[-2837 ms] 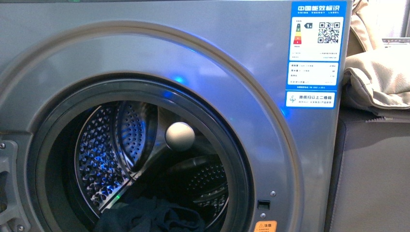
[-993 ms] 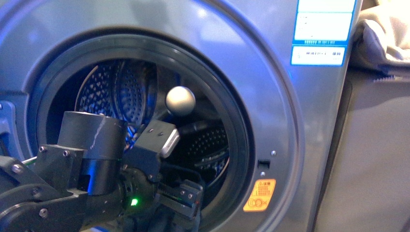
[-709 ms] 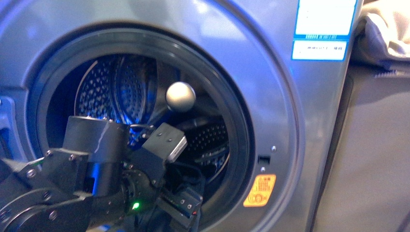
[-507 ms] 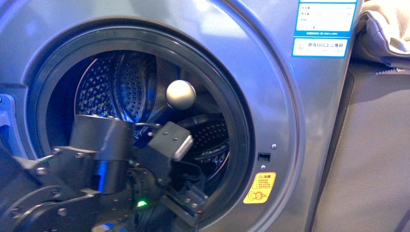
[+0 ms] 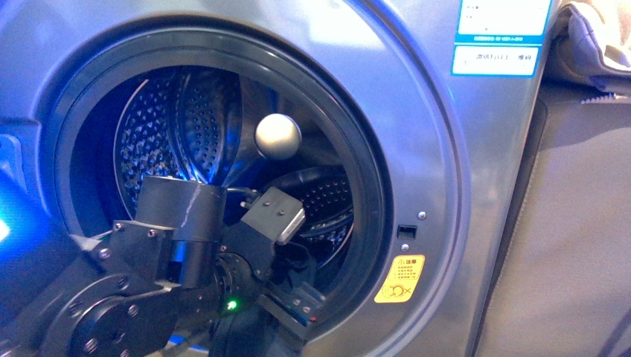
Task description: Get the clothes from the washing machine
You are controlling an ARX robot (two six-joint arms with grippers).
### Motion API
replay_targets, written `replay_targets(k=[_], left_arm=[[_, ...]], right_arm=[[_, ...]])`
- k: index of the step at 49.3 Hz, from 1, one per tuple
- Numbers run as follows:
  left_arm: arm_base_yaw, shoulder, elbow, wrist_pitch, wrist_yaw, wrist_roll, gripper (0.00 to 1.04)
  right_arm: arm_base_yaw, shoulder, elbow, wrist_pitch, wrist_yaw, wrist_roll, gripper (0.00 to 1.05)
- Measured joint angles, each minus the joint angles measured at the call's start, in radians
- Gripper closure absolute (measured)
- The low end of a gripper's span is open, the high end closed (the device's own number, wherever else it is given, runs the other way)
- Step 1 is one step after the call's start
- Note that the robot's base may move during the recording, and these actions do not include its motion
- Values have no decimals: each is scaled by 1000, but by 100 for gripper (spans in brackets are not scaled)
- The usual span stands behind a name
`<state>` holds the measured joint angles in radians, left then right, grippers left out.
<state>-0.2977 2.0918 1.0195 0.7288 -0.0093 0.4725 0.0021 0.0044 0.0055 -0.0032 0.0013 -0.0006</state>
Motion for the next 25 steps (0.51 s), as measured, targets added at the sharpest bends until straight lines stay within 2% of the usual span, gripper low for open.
replay_targets(k=[14,25], left_arm=[[22,31,0,97,-31,124,7],[23,52,-4,233,-43,247,7]], right_arm=[[0,0,0,0,0,0,8],[0,0,0,0,0,0,8]])
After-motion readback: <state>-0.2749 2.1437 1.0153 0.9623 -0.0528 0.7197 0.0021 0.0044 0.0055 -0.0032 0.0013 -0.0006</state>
